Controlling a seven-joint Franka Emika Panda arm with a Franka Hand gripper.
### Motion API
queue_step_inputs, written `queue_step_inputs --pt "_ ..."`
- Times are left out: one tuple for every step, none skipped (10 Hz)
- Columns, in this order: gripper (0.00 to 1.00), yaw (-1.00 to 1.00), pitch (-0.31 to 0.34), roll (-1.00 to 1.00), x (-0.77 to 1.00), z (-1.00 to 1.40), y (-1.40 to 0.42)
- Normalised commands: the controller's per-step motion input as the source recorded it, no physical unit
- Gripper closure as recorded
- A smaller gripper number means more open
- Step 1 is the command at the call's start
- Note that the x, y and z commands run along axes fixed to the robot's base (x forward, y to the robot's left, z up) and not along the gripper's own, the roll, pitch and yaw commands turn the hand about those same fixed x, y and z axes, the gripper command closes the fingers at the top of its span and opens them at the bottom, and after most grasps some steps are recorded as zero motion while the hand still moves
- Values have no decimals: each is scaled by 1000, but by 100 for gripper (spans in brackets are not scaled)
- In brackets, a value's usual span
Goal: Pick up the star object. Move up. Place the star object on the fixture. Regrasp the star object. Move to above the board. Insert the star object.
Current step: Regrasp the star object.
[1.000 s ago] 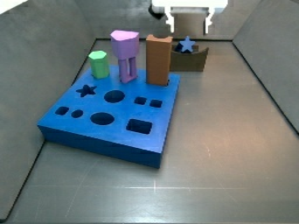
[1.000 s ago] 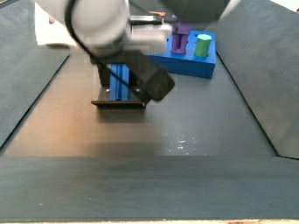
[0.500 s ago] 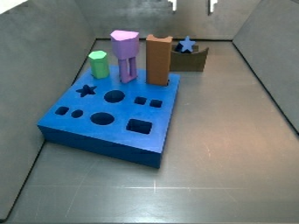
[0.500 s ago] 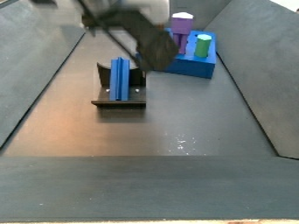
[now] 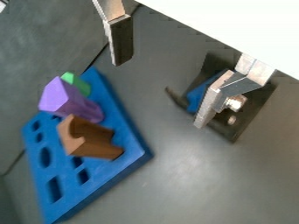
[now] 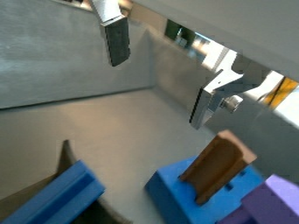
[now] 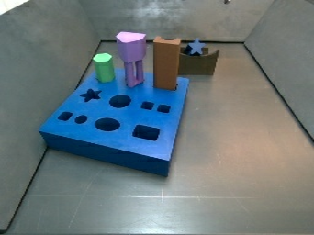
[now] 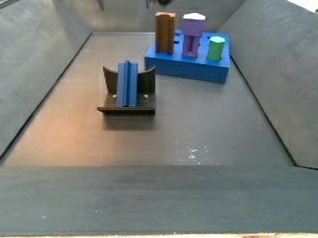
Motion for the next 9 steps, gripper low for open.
queue_step_inputs --pt "0 17 33 1000 -29 42 -35" --pt "0 17 29 1000 -32 17 -43" --pt "0 18 22 1000 -44 24 -36" --pt "0 18 17 1000 -50 23 -29" --pt "0 19 9 1000 -46 4 -29" --pt "0 20 2 1000 -44 5 -26" --pt "0 21 -4 1000 -41 8 -25" --pt "0 22 -12 1000 -34 8 -22" --pt "0 23 -17 1000 -29 7 -19"
